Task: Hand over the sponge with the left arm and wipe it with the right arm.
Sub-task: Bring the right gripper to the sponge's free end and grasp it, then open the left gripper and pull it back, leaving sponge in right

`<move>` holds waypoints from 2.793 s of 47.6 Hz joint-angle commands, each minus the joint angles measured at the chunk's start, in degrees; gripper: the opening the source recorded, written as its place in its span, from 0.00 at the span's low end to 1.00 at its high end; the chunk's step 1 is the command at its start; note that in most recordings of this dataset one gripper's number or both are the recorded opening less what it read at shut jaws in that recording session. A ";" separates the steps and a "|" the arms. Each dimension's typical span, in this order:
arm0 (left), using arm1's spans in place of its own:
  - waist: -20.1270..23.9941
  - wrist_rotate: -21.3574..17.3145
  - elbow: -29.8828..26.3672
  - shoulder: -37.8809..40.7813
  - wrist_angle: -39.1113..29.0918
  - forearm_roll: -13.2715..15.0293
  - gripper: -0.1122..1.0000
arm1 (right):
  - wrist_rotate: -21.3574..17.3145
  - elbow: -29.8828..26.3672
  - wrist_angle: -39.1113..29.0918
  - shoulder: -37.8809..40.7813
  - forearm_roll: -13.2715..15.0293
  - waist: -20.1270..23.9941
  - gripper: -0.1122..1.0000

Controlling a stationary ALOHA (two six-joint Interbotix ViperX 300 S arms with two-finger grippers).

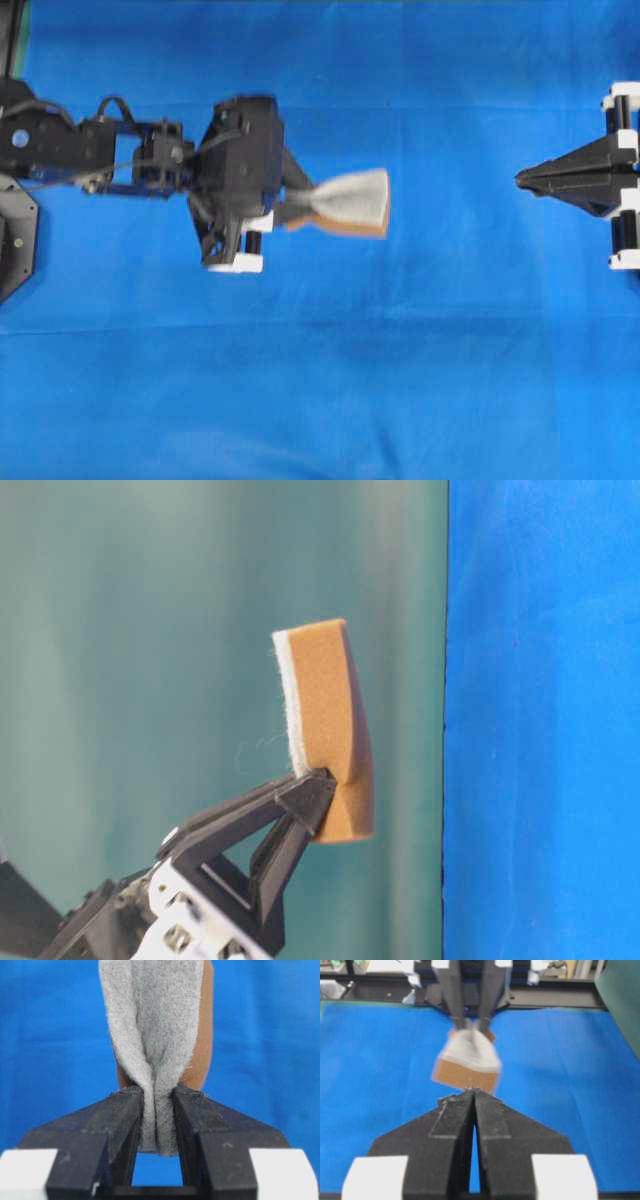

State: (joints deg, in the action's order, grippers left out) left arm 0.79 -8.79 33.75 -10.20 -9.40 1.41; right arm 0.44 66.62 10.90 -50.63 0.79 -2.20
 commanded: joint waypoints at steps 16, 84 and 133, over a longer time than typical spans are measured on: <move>-0.18 0.00 -0.79 -0.79 0.09 0.09 0.26 | -3.78 -6.68 0.26 8.61 -0.44 0.18 0.10; -0.09 -3.43 -0.70 0.00 0.09 0.09 0.24 | -5.80 -31.90 -13.54 41.92 -0.70 0.88 0.76; -0.79 -2.99 3.16 -5.89 4.22 0.09 0.92 | -4.66 -30.59 -13.36 40.87 0.09 0.88 0.35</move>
State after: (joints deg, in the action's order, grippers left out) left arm 0.18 -11.95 36.56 -13.10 -6.42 1.41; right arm -4.31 36.30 -2.90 -8.35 0.79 -1.23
